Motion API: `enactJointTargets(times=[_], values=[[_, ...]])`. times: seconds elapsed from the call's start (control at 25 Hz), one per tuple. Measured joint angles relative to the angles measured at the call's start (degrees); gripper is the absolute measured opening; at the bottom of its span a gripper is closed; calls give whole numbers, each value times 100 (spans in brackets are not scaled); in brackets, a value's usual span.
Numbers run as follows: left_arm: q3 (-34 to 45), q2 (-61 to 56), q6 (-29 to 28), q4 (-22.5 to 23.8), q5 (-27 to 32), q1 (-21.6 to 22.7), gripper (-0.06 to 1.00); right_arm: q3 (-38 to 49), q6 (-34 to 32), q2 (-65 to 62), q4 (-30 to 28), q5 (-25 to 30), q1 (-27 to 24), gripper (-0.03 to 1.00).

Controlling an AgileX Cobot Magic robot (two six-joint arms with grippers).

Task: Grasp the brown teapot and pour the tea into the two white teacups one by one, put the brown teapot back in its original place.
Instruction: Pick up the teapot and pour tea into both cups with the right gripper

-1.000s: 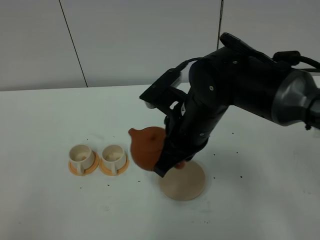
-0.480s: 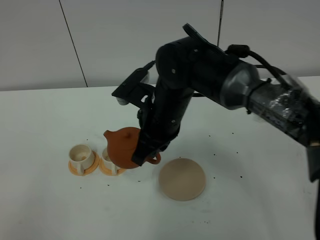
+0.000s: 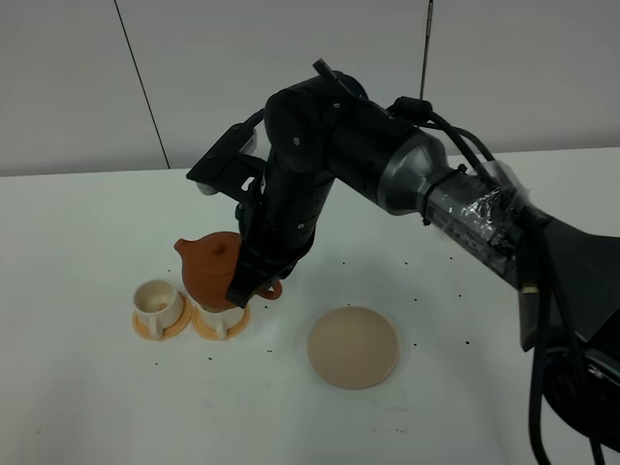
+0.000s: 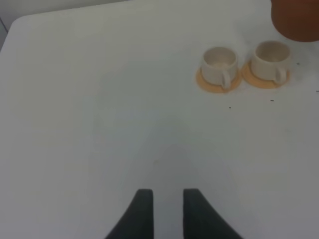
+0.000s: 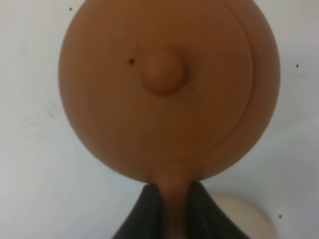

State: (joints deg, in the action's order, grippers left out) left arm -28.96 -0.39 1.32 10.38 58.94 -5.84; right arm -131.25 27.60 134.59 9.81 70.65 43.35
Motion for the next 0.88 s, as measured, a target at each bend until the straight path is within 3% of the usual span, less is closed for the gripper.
enactJointTargets(times=[0.28, 0.68, 0.88], values=[[0, 0, 0, 0, 0, 0, 22, -205, 6, 154, -136, -53, 104, 9], [0, 0, 0, 0, 0, 0, 22, -210, 84, 202, -575, -737, 178, 9], [0, 0, 0, 0, 0, 0, 22, -217, 84, 333, -518, -865, 196, 9]])
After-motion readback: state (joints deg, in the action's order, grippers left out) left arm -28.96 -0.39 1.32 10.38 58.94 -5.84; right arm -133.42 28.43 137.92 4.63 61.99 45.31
